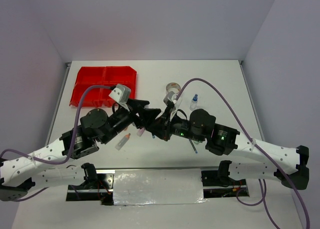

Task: Sort the stationery into containers
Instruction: Close the pen cap on the pen.

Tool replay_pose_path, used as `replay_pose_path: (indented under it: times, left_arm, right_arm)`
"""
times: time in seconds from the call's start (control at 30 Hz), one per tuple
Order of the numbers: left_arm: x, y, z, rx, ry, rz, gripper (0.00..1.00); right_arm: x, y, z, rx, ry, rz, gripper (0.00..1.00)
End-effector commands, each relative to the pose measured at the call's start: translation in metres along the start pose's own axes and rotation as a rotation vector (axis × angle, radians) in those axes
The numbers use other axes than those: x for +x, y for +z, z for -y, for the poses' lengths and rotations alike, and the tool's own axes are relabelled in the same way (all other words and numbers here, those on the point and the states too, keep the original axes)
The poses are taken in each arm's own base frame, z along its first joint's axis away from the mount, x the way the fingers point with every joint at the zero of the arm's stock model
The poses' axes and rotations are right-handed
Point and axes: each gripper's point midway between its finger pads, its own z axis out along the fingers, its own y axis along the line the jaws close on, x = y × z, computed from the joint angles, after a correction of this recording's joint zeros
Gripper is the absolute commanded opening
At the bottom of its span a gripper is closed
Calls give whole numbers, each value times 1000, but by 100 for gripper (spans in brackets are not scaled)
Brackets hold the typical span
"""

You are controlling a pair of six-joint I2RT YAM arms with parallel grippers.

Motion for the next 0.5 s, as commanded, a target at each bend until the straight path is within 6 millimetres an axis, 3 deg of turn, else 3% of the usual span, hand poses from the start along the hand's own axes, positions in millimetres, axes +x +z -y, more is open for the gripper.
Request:
replay_pose_path:
  times: [0.0, 0.23, 0.37, 0.47]
  left_arm:
    - [-38, -4, 5, -11, -3, 86, 74]
    - [-58, -17, 11, 23, -26, 128, 73]
    - [-55, -21, 8, 18, -31, 122, 61]
    - [-49, -20, 9, 24, -35, 107, 59]
  right_arm:
    - [-17, 1, -13, -44, 37, 82, 0]
    - [-17, 3, 0, 28, 43, 83, 0]
    - [-21, 2, 2, 41, 46, 100, 0]
    - [-25, 2, 1, 42, 43, 105, 0]
